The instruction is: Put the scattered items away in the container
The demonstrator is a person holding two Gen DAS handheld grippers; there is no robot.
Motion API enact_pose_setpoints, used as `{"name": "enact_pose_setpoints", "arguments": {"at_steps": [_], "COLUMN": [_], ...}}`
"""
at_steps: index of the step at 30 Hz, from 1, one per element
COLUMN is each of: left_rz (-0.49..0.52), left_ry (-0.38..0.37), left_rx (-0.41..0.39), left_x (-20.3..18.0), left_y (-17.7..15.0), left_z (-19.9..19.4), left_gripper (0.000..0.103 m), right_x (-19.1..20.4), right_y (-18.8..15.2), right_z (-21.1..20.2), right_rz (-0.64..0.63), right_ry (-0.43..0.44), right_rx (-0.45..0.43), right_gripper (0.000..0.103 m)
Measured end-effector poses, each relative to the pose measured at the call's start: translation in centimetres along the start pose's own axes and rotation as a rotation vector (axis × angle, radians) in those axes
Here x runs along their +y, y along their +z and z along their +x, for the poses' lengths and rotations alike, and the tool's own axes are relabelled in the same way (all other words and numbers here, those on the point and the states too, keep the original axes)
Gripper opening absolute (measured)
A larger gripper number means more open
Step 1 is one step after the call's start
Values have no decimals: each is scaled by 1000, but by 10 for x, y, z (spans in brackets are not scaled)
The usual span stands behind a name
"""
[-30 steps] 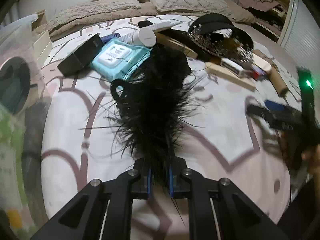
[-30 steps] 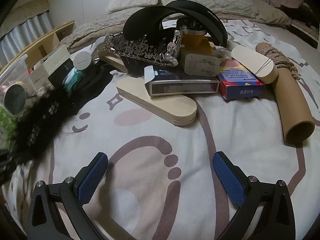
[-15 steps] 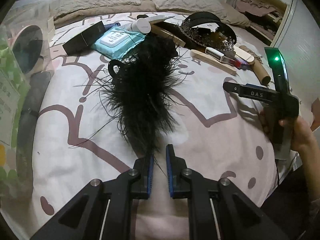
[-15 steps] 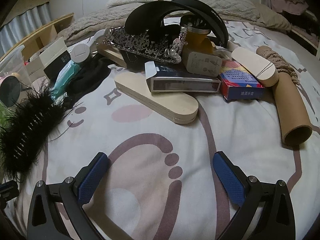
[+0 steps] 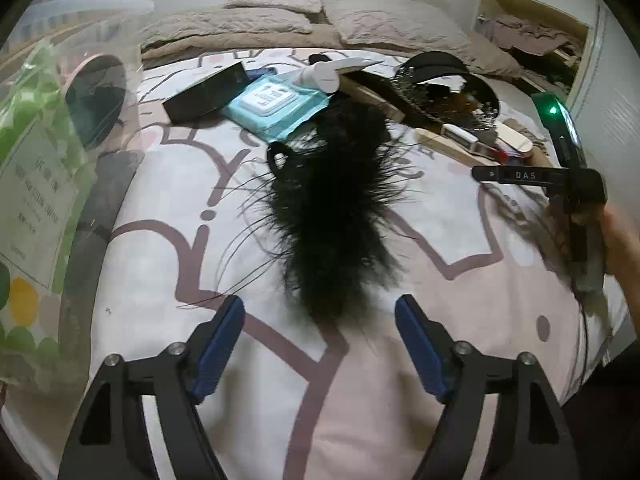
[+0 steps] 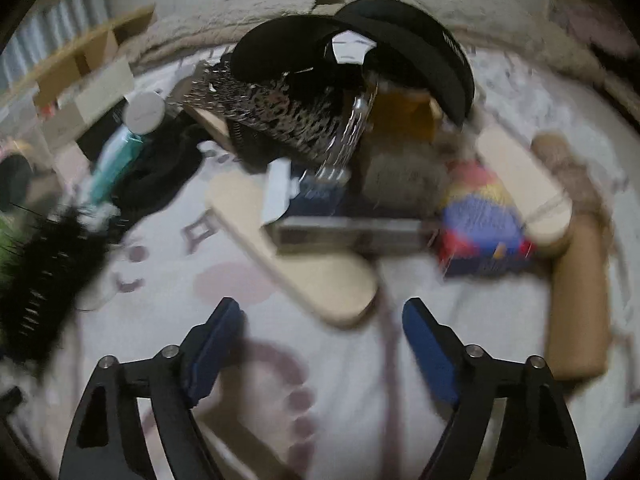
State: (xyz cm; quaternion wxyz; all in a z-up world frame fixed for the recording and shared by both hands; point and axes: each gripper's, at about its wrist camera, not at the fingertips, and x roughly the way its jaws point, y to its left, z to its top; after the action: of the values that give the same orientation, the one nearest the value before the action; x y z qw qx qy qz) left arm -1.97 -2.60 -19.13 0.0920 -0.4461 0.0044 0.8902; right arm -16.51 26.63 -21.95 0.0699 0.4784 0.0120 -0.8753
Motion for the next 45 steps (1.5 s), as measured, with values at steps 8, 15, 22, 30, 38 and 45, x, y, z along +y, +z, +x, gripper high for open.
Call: {"name": "enact_pose_setpoints", "arguments": {"at_steps": [8, 15, 22, 30, 38, 45], "left_rz": [-17, 16, 49, -19, -82, 29], "left_ry": [18, 10, 3, -9, -37, -49], "left_rx": [66, 86, 72, 76, 42, -6], "left_x": [5, 2, 3, 8, 13, -7], "left_y": [-6, -13, -17, -11, 7, 27], "left_z": [21, 28, 32, 28, 23, 29], "left_gripper": [90, 103, 103, 103, 84, 57], "right_x": [14, 21, 28, 36, 35, 28], "right_y": [1, -15, -37, -76, -109, -110], "right_z": [1, -13, -33, -61, -85, -84], "right_rz": [-105, -132, -221, -264, -235, -168], "right_ry": [3, 5, 47, 126, 217, 222], "right_rx": [-49, -68, -39, 22, 35, 12], "right_gripper": [56, 41, 34, 27, 22, 23]}}
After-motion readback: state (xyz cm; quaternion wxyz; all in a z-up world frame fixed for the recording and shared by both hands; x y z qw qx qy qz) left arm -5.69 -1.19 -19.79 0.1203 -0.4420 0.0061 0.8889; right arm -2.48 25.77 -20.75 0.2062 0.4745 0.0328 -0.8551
